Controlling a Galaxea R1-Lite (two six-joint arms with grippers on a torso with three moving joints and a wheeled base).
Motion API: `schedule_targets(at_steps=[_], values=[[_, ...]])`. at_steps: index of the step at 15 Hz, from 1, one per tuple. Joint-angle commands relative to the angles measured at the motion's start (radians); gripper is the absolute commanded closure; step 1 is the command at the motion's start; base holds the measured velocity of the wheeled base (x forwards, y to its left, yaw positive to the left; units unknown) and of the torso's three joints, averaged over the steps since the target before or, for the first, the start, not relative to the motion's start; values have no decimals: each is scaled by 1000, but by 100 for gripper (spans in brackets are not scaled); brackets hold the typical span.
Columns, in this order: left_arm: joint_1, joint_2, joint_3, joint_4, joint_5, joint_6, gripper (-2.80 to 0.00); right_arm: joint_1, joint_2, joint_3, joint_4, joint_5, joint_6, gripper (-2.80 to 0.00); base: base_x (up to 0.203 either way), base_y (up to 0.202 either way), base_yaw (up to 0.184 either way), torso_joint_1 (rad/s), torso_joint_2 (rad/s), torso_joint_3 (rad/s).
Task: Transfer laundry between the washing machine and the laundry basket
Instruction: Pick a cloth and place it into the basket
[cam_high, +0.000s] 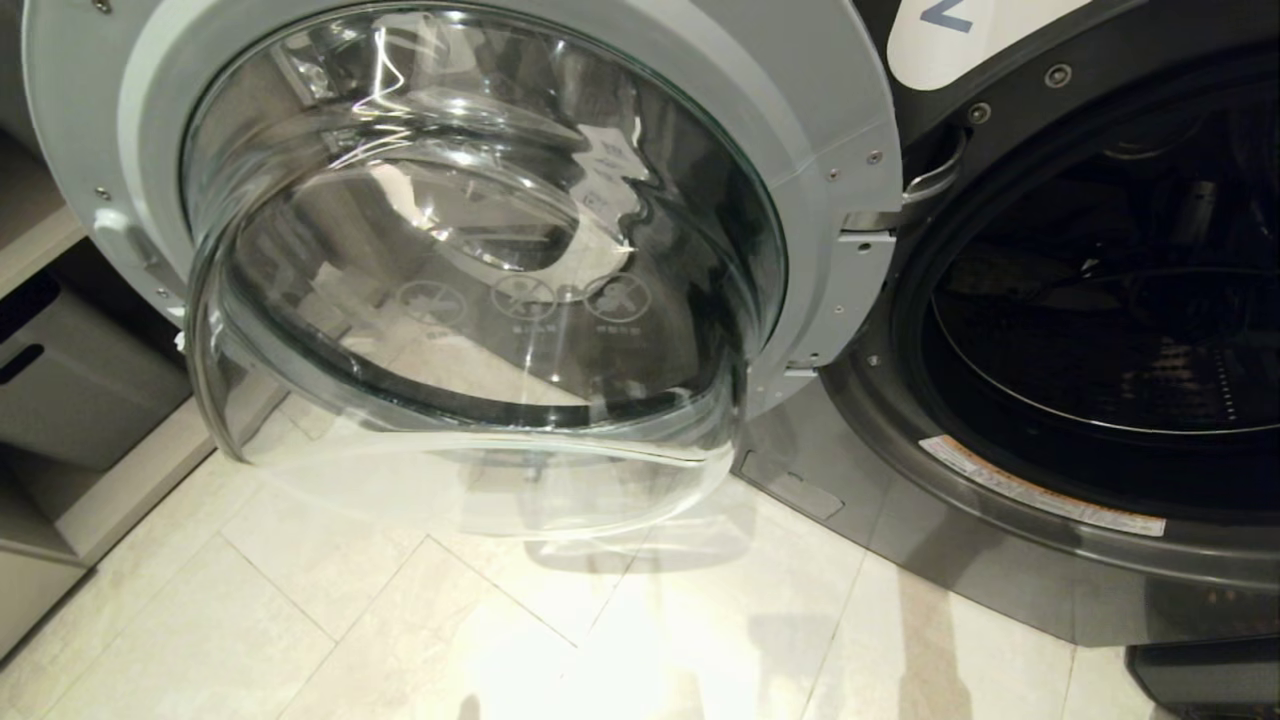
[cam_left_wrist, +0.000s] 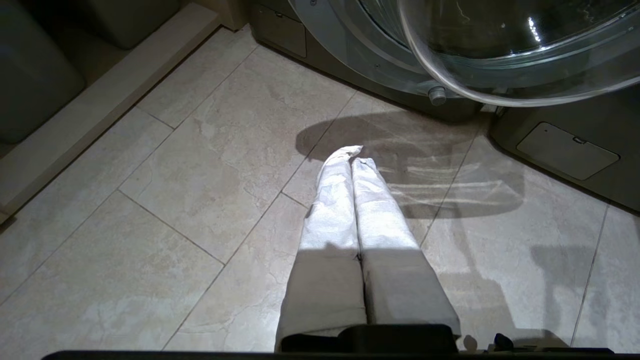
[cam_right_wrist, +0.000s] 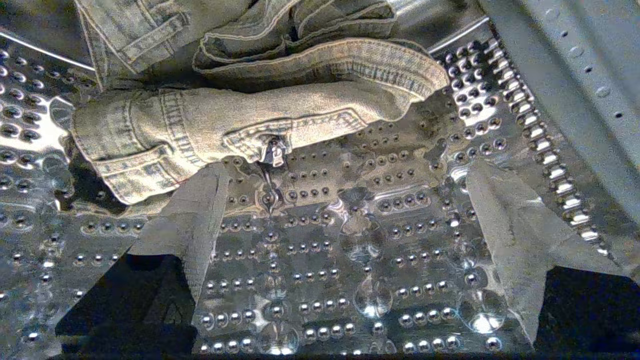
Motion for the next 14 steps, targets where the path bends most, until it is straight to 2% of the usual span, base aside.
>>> schedule_targets(at_steps=[1, 6, 14], values=[[0, 1, 40, 0, 5, -4, 0, 5, 1, 0, -2, -2, 1, -280, 0, 0, 0, 0, 0, 0], [0, 0, 40, 0, 5, -2, 0, 13, 10, 0, -3, -2, 2, -280, 18, 0, -1, 0, 0, 0], [0, 0, 40, 0, 5, -4, 0, 16, 12, 0, -6, -4, 4, -280, 169, 0, -1, 3, 3, 3]])
